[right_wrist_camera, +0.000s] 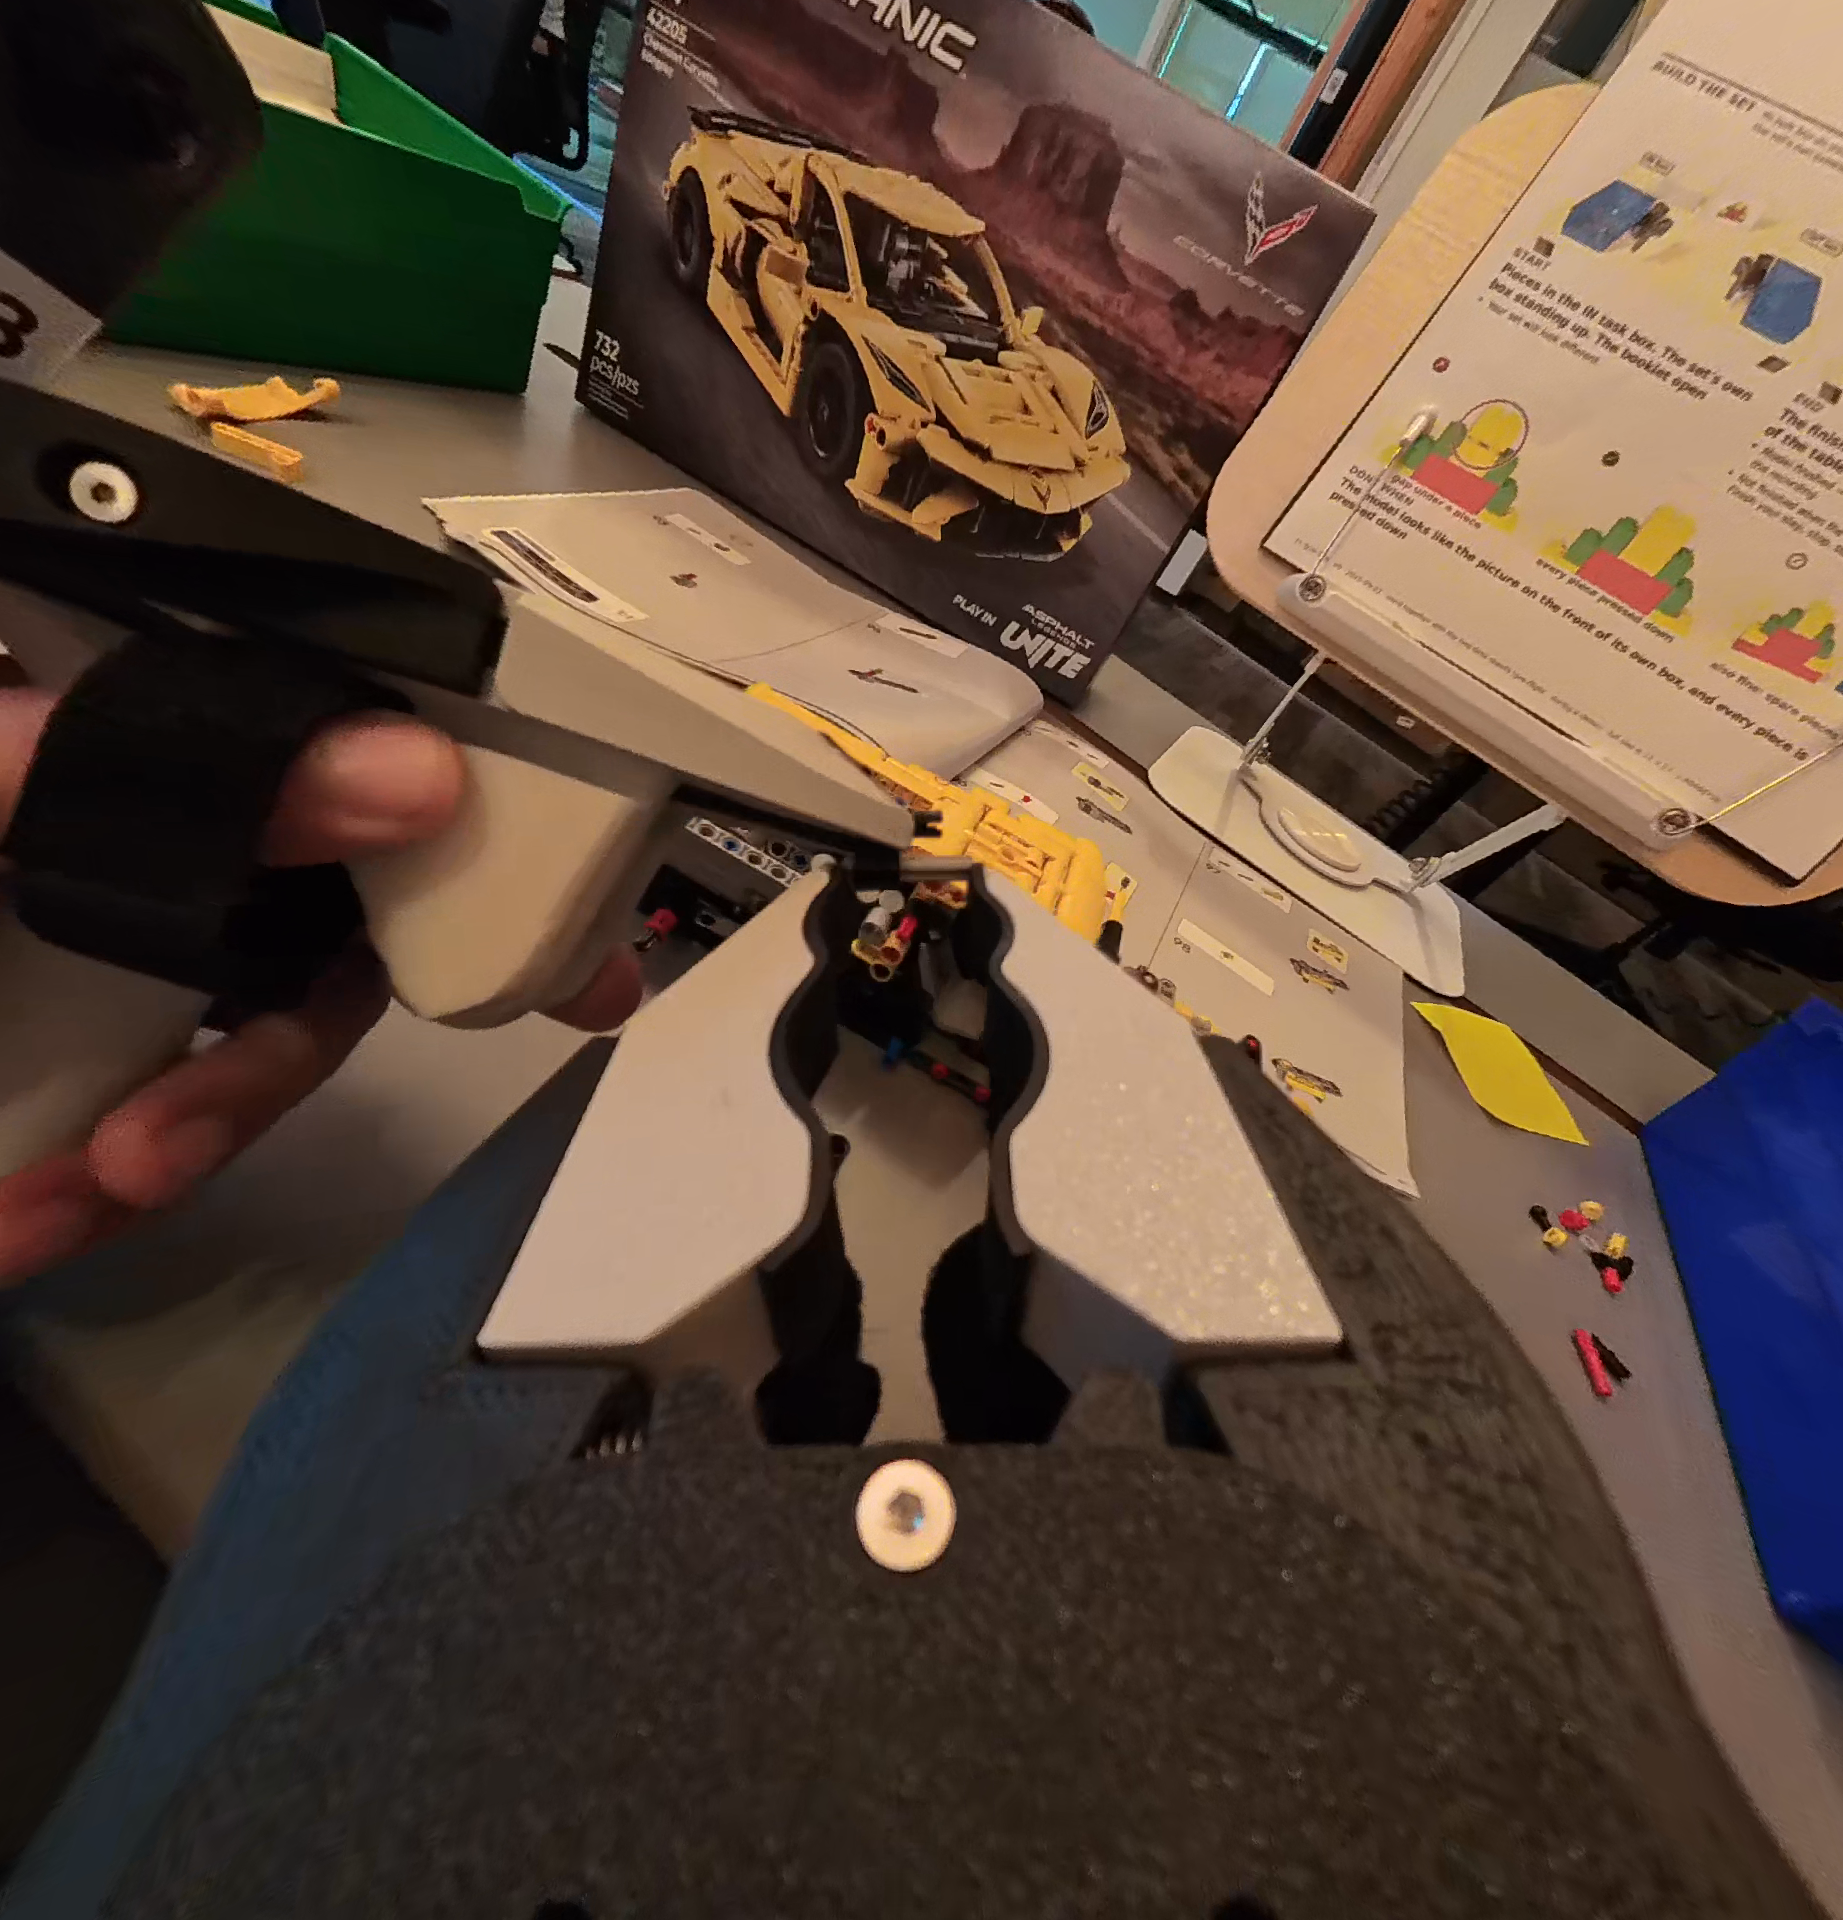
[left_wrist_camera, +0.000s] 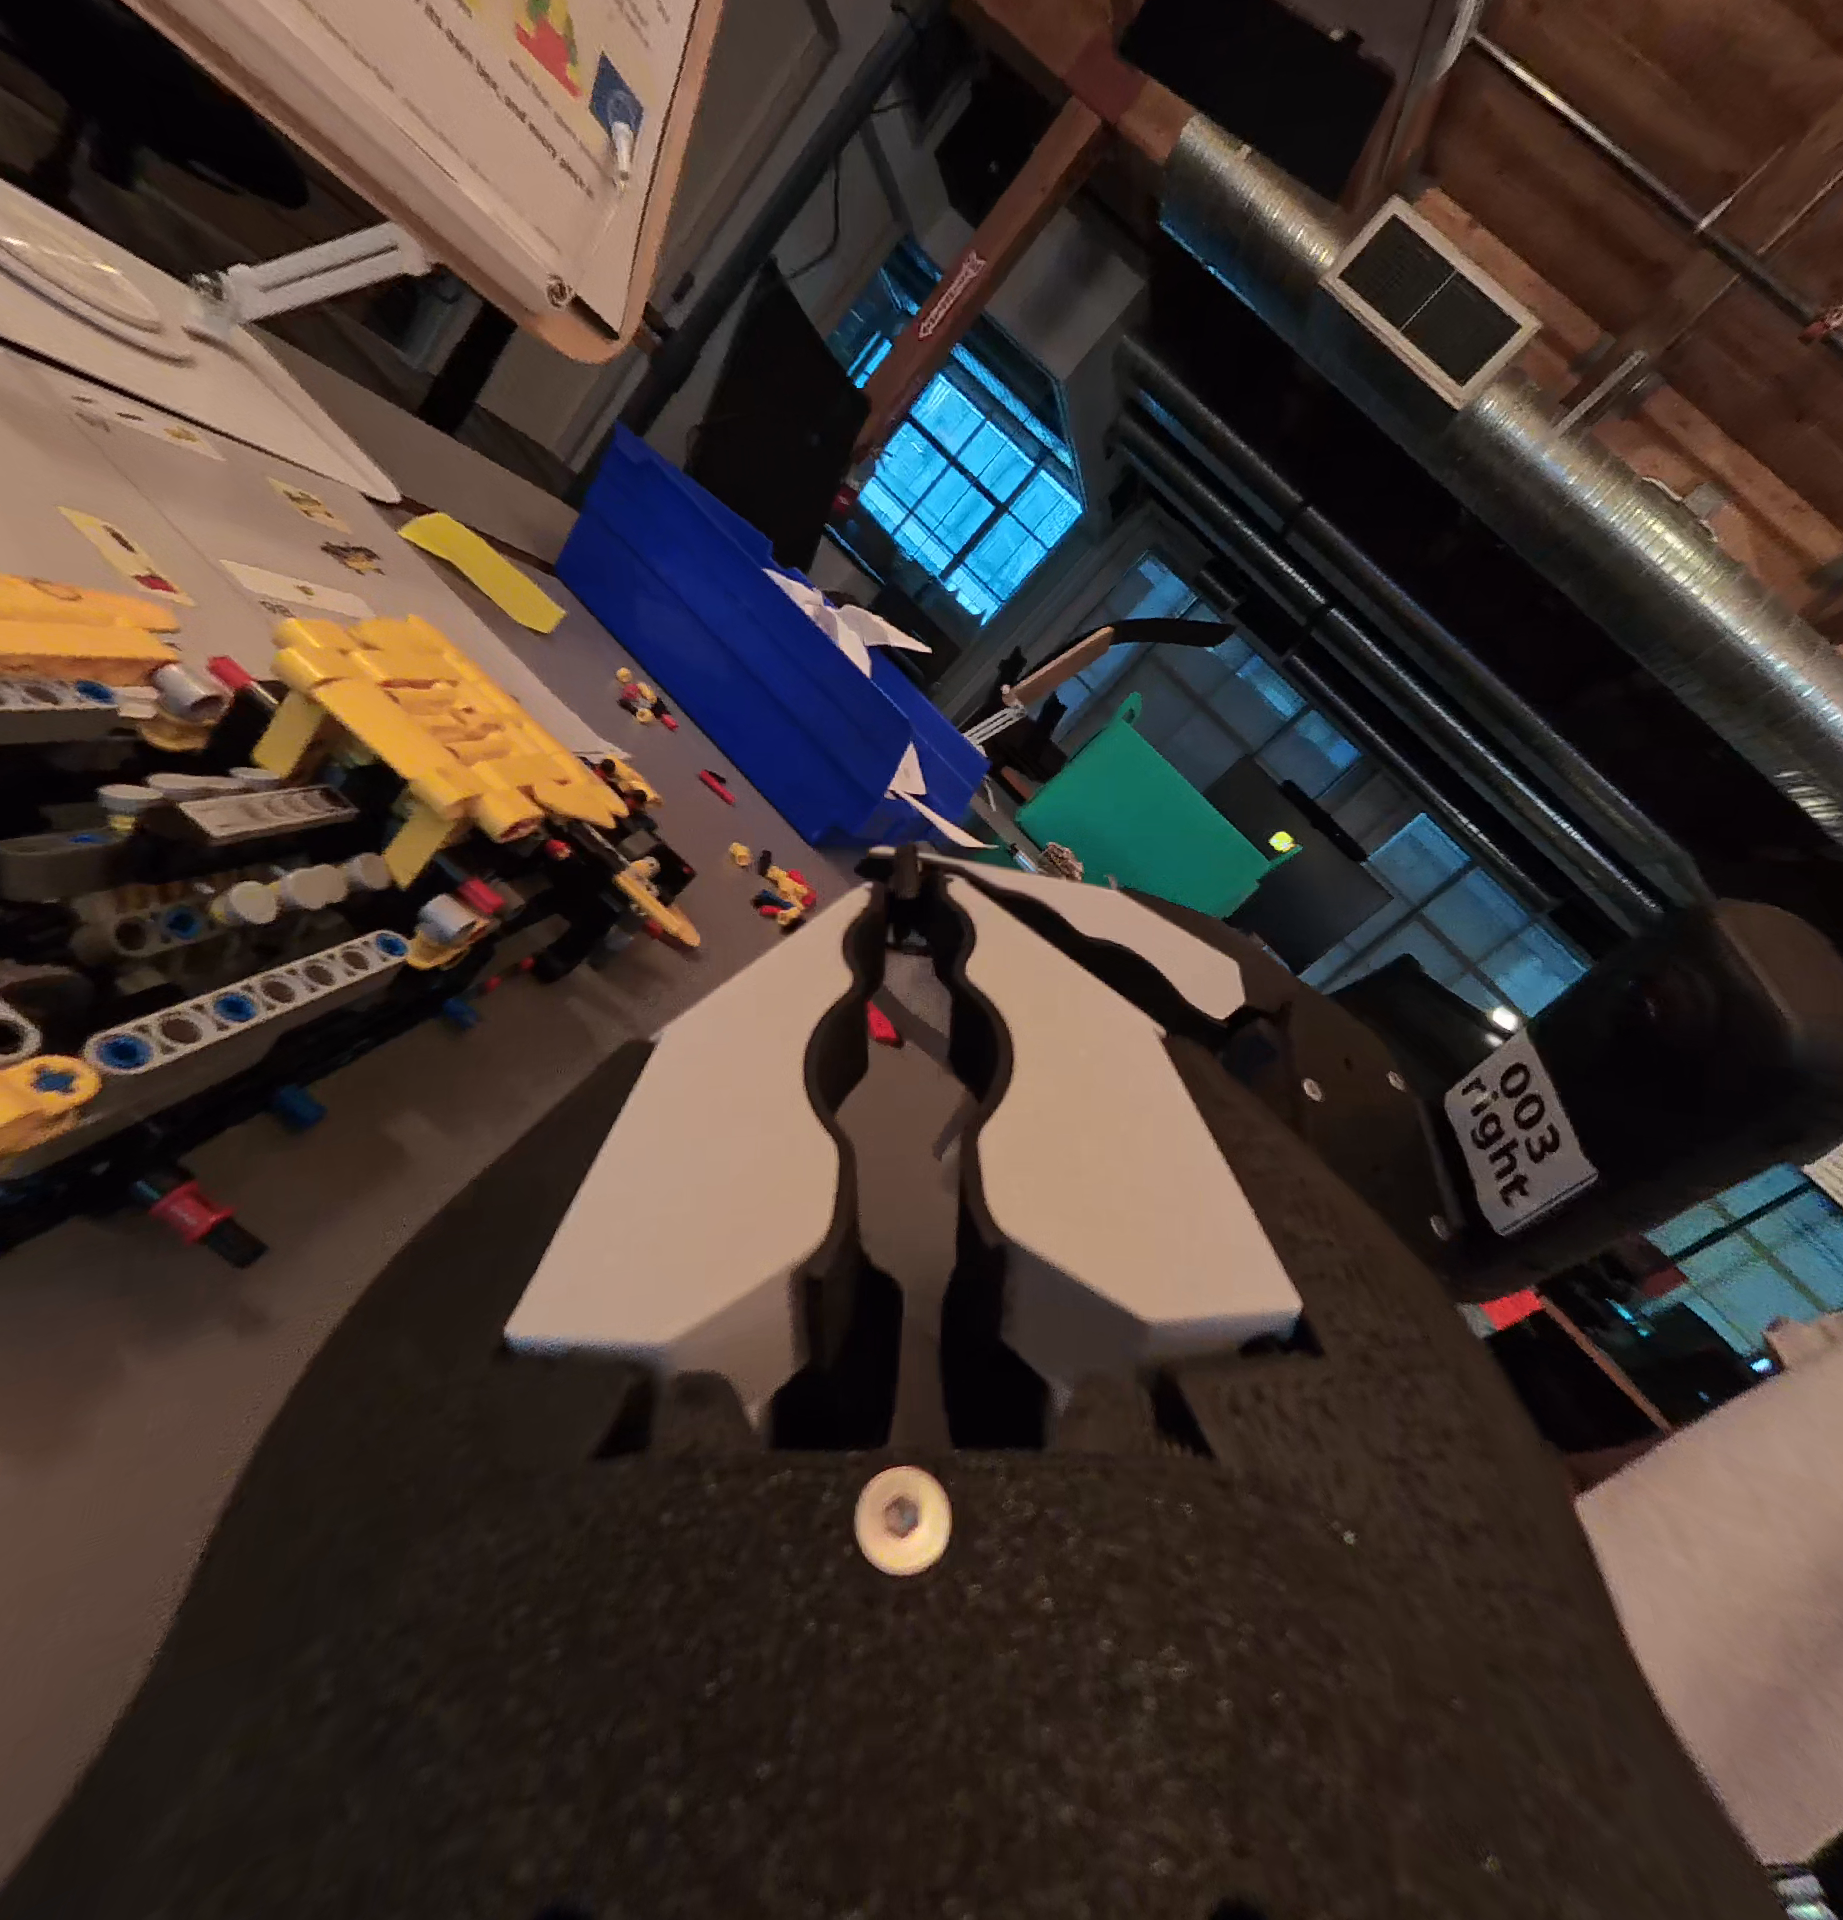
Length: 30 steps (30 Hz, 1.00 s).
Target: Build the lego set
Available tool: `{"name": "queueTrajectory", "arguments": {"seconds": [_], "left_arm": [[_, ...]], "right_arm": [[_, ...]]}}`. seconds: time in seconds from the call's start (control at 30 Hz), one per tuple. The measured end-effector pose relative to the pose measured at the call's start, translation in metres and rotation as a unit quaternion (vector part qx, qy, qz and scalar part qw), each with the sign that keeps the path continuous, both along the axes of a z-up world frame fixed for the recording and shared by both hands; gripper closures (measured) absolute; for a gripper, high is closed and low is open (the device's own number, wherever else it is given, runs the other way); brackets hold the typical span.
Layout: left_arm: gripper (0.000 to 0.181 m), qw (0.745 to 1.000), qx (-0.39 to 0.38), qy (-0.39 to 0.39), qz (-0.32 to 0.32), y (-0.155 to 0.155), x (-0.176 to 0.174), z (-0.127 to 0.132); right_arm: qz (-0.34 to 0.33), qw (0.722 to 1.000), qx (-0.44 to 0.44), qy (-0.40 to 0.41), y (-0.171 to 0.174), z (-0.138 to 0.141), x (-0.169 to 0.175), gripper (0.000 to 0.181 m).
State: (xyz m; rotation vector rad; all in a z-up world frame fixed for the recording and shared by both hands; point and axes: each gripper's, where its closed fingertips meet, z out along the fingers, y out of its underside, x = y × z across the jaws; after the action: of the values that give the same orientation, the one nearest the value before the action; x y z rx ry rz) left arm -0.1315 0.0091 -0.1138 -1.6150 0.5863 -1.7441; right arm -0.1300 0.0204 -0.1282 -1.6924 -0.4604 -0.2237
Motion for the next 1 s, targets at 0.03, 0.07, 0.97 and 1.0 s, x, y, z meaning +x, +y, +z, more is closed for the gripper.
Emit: {"name": "queueTrajectory", "arguments": {"seconds": [0.03, 0.07, 0.97, 1.0], "left_arm": [[0.174, 1.0, 0.003, 0.003, 0.001, 0.0, 0.0, 0.0], [0.174, 1.0, 0.005, 0.002, 0.0, 0.0, -0.001, 0.0], [0.175, 0.994, -0.09, -0.03, -0.051, 0.001, -0.002, -0.007], [0.175, 0.994, -0.092, -0.027, -0.054, 0.001, -0.003, -0.007]], "right_arm": [[0.003, 1.0, -0.002, 0.006, 0.0, -0.001, 0.0, 0.16], [0.01, 1.0, -0.001, 0.018, 0.0, 0.0, -0.002, 0.16], [0.057, 0.994, -0.032, 0.093, -0.003, -0.002, -0.003, 0.159], [0.059, 0.993, -0.033, 0.098, -0.003, -0.003, -0.004, 0.159]]}}
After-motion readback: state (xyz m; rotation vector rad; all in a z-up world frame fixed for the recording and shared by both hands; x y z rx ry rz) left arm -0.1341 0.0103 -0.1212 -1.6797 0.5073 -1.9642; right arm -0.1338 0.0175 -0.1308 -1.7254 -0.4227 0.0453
